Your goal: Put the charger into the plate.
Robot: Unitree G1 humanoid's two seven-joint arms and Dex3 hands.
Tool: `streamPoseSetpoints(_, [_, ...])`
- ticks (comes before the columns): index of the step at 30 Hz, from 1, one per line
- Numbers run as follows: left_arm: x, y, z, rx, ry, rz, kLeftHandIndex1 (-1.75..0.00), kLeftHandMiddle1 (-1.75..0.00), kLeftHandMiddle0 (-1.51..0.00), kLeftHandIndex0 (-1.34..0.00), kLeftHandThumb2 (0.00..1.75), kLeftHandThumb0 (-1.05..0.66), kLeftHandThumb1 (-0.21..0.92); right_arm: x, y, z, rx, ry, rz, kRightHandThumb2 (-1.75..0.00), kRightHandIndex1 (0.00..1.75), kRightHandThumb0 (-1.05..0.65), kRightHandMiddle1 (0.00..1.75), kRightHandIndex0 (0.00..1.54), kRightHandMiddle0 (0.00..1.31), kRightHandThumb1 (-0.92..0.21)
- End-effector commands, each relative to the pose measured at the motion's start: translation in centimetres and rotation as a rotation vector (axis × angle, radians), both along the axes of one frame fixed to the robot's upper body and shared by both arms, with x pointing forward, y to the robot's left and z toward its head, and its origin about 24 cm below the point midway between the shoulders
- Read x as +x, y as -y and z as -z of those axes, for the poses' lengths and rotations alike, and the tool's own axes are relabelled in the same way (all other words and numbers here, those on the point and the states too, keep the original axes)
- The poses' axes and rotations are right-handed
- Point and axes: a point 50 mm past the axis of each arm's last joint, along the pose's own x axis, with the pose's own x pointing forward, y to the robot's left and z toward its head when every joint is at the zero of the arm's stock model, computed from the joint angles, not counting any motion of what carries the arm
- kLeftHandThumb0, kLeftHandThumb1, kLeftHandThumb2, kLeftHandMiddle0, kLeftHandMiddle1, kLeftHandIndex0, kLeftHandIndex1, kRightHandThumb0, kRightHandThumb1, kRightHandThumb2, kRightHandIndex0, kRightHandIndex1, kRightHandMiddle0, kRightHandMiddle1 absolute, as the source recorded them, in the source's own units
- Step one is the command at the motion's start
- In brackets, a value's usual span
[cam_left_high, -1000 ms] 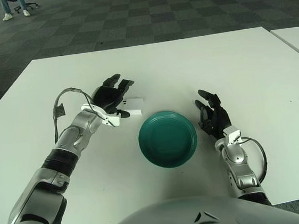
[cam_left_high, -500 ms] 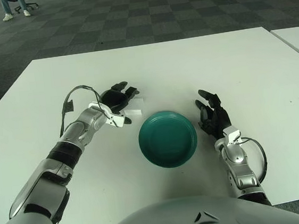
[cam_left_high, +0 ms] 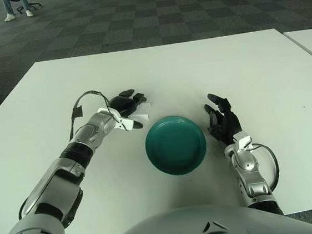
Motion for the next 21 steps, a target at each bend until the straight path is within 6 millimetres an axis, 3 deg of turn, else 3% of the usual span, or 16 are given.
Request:
streamPoseSetpoints(1, [-0.1,0.4,0.5,-0.013,-0.008,0.006,-0.95,-0.05,-0.2,-0.03,0.36,-1.05,0.92,-2.9,0.4,4.4,0.004,-0.264,0.018,-0.88,0.0,-0.68,0.7,0.42,0.0,-0.92])
streamPoseSetpoints(10, [0.0,1.5,1.8,-0.113,-0.072,-0.049,-0.95,-0.09,-0.32,-0.03,0.3,-1.03,0.92,-3.1,0.3,4.6,0.005,-0.277,0.028,-0.88,0.01,-0.68,0.74,0.43,0.0,-0.92])
streamPoseSetpoints(12, [0.0,1.6,2.0,-0.144,-0.092,-0.065,-1.07,-0.13,-0.38,-0.05,0.28,-1.0,0.92,-3.1,0.3,4.6,0.006,-0.279,0.031,-0.88,0.01,-0.68,0.75,0.44,0.0,-0.92])
streamPoseSetpoints(16, [0.1,1.8,2.1,-0.197,-0.109,-0.095,-1.33,-0.72,-0.26,-0.08,0.22,-0.89,0.92,-3.2,0.2,4.6,0.007,-0.28,0.034,-0.88,0.01,-0.68,0.77,0.45,0.01,-0.92])
streamPoseSetpoints(21, [0.1,2.1,2.4,-0.281,-0.096,-0.168,-1.54,-1.04,-0.29,-0.11,0.18,-0.77,0.92,-3.2,0.2,4.6,0.004,-0.28,0.038,-0.88,0.01,-0.68,0.79,0.45,0.02,-0.92])
